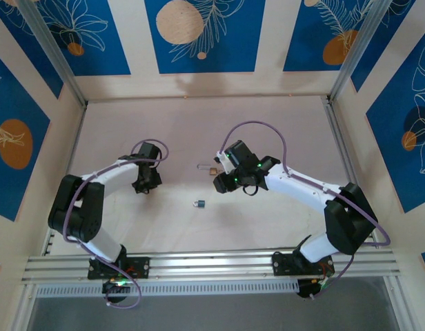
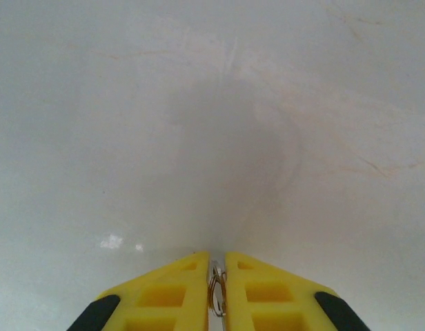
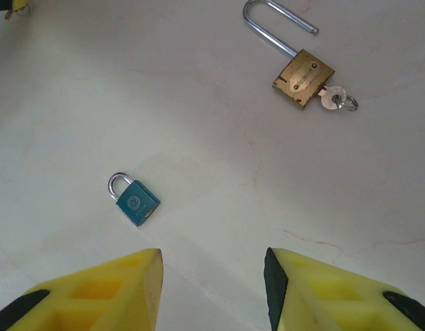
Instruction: Unlock with the key
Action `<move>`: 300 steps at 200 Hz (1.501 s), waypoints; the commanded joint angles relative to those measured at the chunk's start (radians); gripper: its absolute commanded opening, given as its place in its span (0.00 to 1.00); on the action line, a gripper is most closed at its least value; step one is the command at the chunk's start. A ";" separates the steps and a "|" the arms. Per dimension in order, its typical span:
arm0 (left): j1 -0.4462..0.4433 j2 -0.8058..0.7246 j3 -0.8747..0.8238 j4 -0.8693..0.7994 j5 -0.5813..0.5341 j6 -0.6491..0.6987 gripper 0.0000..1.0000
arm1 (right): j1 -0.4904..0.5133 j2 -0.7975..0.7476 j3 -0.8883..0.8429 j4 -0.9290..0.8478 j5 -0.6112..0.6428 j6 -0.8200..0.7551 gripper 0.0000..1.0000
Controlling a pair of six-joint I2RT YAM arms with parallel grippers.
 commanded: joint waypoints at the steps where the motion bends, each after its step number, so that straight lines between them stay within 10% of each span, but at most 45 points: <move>1: -0.012 -0.031 0.008 -0.025 0.023 0.012 0.11 | -0.004 -0.027 -0.008 0.006 0.000 0.012 0.45; 61: -0.064 -0.049 0.042 -0.026 0.061 -0.010 0.07 | -0.007 -0.035 -0.008 -0.003 0.014 0.021 0.44; 146: -0.514 0.133 0.305 0.054 0.074 -0.121 0.10 | -0.219 -0.200 -0.210 -0.016 0.106 0.270 0.42; 200: -0.633 0.359 0.446 0.108 0.120 -0.128 0.11 | -0.383 -0.365 -0.343 -0.001 -0.012 0.310 0.42; 245: -0.657 0.311 0.438 0.108 0.118 -0.088 0.52 | -0.381 -0.368 -0.351 0.000 -0.051 0.306 0.44; 300: -0.575 0.065 0.374 -0.045 -0.021 0.074 0.66 | -0.262 -0.266 -0.293 0.007 -0.027 0.299 0.34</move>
